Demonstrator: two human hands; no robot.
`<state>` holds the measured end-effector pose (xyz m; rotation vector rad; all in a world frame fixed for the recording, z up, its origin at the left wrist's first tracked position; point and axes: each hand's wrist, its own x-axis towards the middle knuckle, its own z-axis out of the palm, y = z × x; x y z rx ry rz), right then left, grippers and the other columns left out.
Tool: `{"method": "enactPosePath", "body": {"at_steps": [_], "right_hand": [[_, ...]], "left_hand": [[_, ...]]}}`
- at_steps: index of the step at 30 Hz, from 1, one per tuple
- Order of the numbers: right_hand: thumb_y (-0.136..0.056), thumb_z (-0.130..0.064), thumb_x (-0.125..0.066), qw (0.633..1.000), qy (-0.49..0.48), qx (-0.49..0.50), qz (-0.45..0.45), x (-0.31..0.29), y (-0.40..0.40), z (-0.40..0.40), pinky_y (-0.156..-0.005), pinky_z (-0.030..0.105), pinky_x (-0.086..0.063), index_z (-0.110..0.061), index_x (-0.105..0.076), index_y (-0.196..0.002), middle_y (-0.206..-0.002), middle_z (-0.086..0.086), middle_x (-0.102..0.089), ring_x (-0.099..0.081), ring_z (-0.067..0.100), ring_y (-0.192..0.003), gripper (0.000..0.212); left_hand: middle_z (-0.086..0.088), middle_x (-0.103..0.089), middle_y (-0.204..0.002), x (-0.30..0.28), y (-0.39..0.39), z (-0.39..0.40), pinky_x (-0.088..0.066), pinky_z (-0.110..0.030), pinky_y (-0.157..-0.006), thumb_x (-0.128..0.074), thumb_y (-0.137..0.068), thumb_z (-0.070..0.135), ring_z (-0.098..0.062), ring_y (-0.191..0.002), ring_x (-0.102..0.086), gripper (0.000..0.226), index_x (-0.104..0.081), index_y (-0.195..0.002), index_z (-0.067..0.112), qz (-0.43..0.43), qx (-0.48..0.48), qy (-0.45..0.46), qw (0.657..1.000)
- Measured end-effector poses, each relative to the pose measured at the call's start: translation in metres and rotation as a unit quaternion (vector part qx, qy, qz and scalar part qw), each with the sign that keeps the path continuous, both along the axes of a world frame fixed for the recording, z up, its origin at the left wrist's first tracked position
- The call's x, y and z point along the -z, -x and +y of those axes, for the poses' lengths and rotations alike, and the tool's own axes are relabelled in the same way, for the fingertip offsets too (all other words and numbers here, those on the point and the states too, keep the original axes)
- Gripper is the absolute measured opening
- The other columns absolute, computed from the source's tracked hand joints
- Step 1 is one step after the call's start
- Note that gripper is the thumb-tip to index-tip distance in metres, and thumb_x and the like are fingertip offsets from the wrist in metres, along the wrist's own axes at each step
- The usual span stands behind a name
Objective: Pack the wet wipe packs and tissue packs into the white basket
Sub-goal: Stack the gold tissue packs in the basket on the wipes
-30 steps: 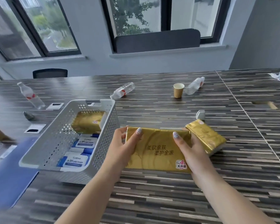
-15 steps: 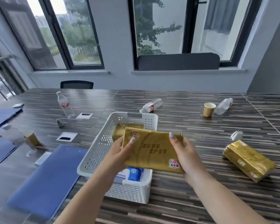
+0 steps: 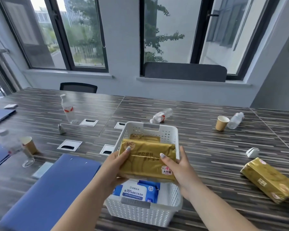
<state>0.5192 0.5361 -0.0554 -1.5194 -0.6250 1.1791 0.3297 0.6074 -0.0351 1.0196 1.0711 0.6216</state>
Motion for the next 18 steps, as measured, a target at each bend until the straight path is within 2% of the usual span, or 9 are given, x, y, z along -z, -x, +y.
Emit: {"method": "enactPosePath", "body": {"at_steps": [1,2,4,6,9,11,15,18], "right_hand": [[-0.044,-0.059,-0.085,1.0,0.015,0.008,0.015,0.005,0.0,0.008,-0.098,0.057,-0.046,-0.05,-0.013,-0.144,-0.131,0.004,-0.059,-0.062,0.027,-0.111,0.123],[-0.052,-0.052,-0.085,0.999,0.031,0.019,0.03,0.01,0.0,0.014,-0.097,0.058,-0.046,-0.047,-0.014,-0.146,-0.129,0.007,-0.061,-0.064,0.029,-0.109,0.118],[-0.071,-0.032,-0.08,0.995,0.07,0.035,0.068,0.018,-0.004,0.026,-0.087,0.058,-0.052,-0.038,-0.018,-0.148,-0.119,0.013,-0.066,-0.068,0.032,-0.099,0.098],[-0.079,-0.022,-0.074,0.99,0.096,0.037,0.096,0.025,-0.006,0.037,-0.074,0.055,-0.057,-0.029,-0.024,-0.146,-0.107,0.017,-0.069,-0.07,0.034,-0.089,0.084],[-0.082,-0.02,-0.072,0.984,0.139,0.054,0.097,0.035,-0.006,0.054,-0.068,0.05,-0.059,-0.019,-0.035,-0.137,-0.101,0.018,-0.069,-0.069,0.034,-0.084,0.066],[-0.082,-0.019,-0.072,0.98,0.163,0.059,0.094,0.047,-0.003,0.065,-0.07,0.048,-0.059,-0.011,-0.05,-0.115,-0.095,0.018,-0.07,-0.07,0.034,-0.081,0.041],[-0.077,-0.026,-0.075,0.974,0.195,0.057,0.104,0.072,0.007,0.083,-0.079,0.053,-0.056,-0.011,-0.058,-0.11,-0.095,0.018,-0.072,-0.07,0.036,-0.085,0.04],[-0.082,-0.028,-0.071,0.966,0.22,0.061,0.122,0.082,0.007,0.095,-0.063,0.038,-0.05,-0.013,-0.058,-0.101,-0.096,0.017,-0.068,-0.064,0.035,-0.085,0.027]], "left_hand": [[-0.012,-0.072,-0.105,0.005,0.001,0.006,-0.052,-0.047,-0.089,-0.063,-0.084,0.045,-0.027,-0.094,-0.066,0.043,-0.061,-0.113,0.013,-0.023,-0.018,0.044,0.999],[-0.014,-0.071,-0.11,0.009,0.001,0.012,-0.053,-0.047,-0.089,-0.061,-0.086,0.044,-0.029,-0.099,-0.065,0.041,-0.062,-0.114,0.014,-0.051,-0.033,0.09,0.994],[-0.018,-0.069,-0.111,0.016,-0.001,0.02,-0.051,-0.046,-0.086,-0.058,-0.089,0.042,-0.033,-0.1,-0.063,0.037,-0.063,-0.113,0.014,-0.11,-0.07,0.171,0.977],[-0.021,-0.067,-0.105,0.03,-0.006,0.027,-0.047,-0.046,-0.09,-0.057,-0.089,0.038,-0.033,-0.096,-0.06,0.037,-0.062,-0.114,0.011,-0.151,-0.126,0.216,0.956],[-0.022,-0.06,-0.117,0.047,-0.024,0.031,-0.046,-0.052,-0.096,-0.063,-0.086,0.039,-0.036,-0.106,-0.057,0.051,-0.052,-0.126,0.009,-0.185,-0.195,0.282,0.921],[-0.022,-0.054,-0.13,0.051,-0.035,0.029,-0.043,-0.059,-0.096,-0.063,-0.085,0.043,-0.04,-0.115,-0.053,0.062,-0.044,-0.135,0.011,-0.205,-0.227,0.329,0.893],[-0.02,-0.045,-0.141,0.055,-0.047,0.034,-0.038,-0.061,-0.102,-0.057,-0.091,0.041,-0.043,-0.126,-0.045,0.062,-0.037,-0.143,0.014,-0.168,-0.283,0.361,0.873],[-0.02,-0.049,-0.138,0.062,-0.051,0.047,-0.041,-0.058,-0.1,-0.059,-0.09,0.04,-0.043,-0.123,-0.048,0.059,-0.042,-0.14,0.013,-0.159,-0.284,0.379,0.867]]}}
